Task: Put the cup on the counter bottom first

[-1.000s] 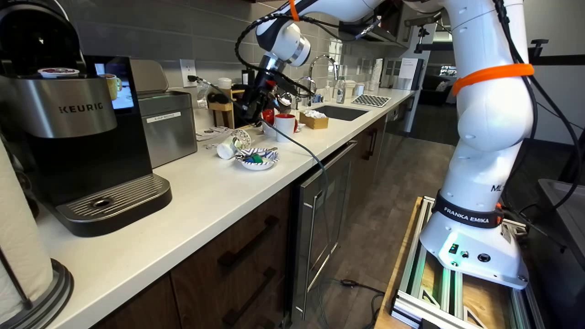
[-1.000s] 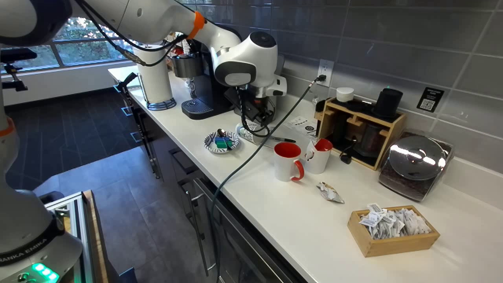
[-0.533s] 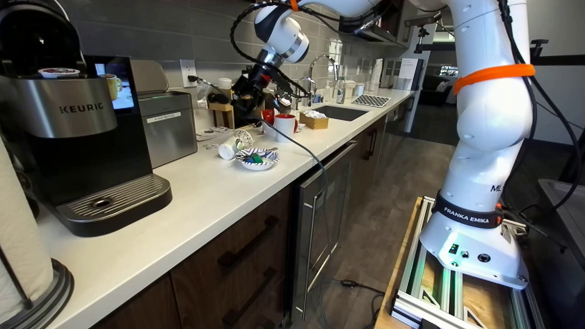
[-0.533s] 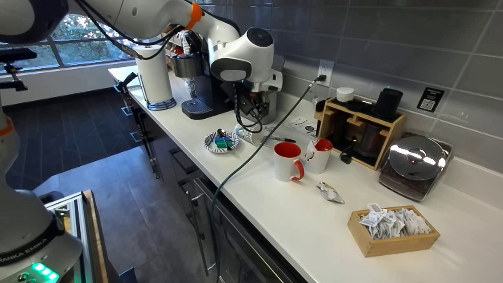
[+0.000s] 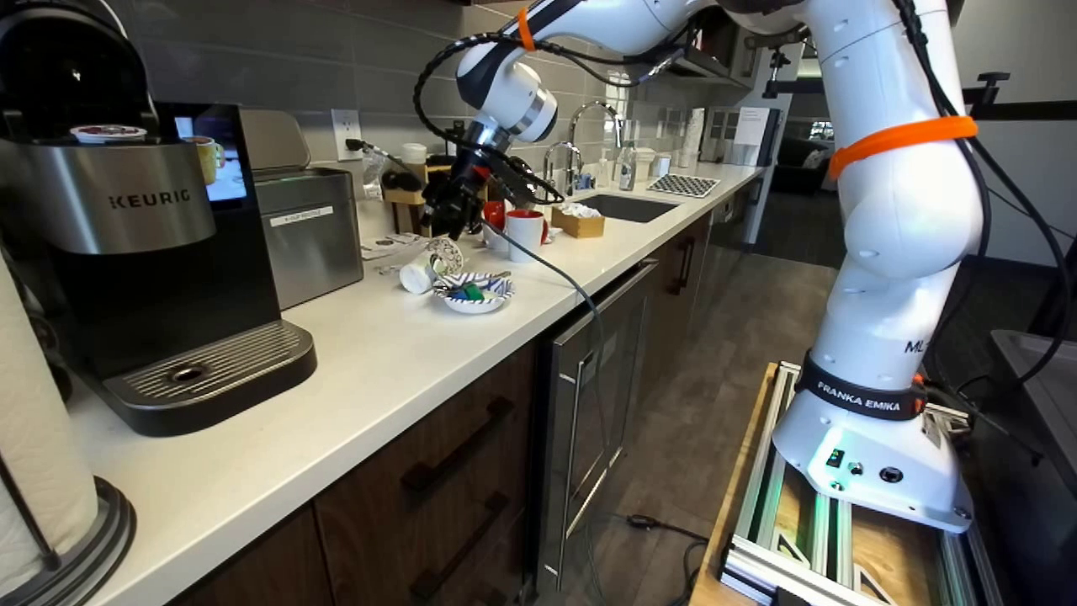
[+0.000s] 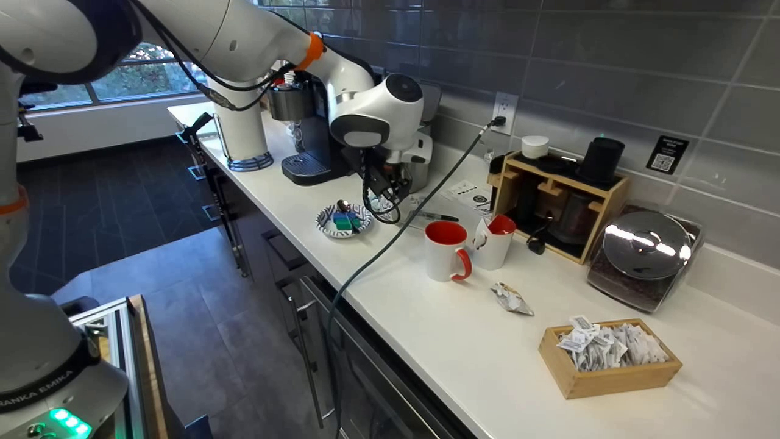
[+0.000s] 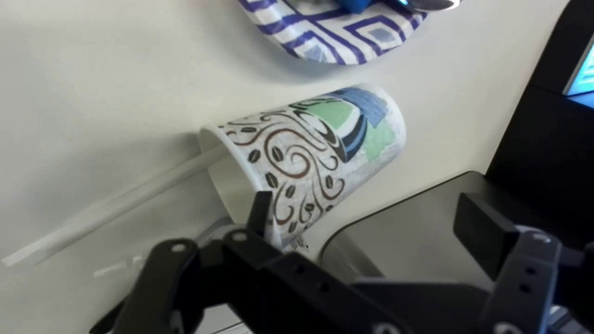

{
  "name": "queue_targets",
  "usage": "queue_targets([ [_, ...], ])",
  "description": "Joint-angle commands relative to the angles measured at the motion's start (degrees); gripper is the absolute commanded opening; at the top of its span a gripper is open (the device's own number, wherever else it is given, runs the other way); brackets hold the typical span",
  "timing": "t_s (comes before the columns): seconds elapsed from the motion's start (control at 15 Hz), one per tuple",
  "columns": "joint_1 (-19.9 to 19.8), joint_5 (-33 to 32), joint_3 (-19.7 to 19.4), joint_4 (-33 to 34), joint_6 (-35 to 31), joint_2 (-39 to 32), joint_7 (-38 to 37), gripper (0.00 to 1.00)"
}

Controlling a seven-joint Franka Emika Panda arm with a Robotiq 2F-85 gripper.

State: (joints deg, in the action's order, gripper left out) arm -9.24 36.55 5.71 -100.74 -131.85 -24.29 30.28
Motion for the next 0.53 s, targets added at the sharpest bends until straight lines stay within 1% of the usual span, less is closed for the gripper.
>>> queue_targets([
  [0.0, 0.4, -0.9, -0.4, 0.2, -2.1, -2.0, -1.8, 1.0],
  [0.2, 0.4, -0.8, -0.1, 0.6, -3.1, -3.1, -2.1, 1.0],
  [0.27, 0.3, -0.7, 0.1, 0.8, -2.9, -3.4, -2.1, 0.96],
  [0.33, 0.0, -0.3, 0.5, 1.1, -2.0, -3.5, -1.7, 0.75],
  [0.4, 0.0, -0.1, 0.7, 1.2, -1.9, -3.6, -1.7, 0.71],
  [0.47, -0.2, 0.3, 1.0, 1.4, -1.8, -3.7, -1.4, 0.71],
])
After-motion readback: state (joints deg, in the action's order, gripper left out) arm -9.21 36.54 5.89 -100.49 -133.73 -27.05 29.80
